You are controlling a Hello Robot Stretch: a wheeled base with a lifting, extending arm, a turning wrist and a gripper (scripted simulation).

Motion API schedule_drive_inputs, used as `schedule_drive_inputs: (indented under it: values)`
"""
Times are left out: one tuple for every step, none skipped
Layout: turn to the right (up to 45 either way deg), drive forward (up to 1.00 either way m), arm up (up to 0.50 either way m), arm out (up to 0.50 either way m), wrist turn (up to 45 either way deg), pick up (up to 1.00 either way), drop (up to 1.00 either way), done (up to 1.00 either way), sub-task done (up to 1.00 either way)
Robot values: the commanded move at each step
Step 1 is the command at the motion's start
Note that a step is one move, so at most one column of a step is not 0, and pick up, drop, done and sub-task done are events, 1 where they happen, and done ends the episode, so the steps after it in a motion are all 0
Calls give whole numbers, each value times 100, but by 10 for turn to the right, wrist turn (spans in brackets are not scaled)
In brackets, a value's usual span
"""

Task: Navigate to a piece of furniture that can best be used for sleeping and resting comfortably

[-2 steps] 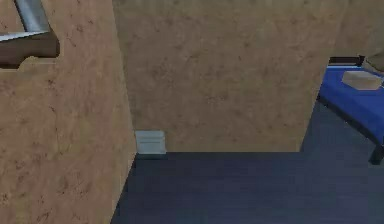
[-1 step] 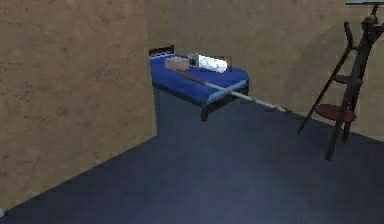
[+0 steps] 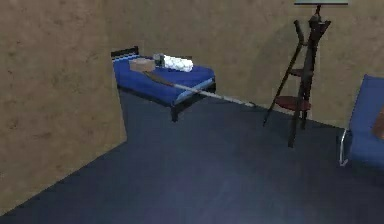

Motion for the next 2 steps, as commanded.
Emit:
schedule_drive_inputs:
  values:
    - [0,100,0,0,0,0,0,0,0]
    - [30,0,0,0,0,0,0,0,0]
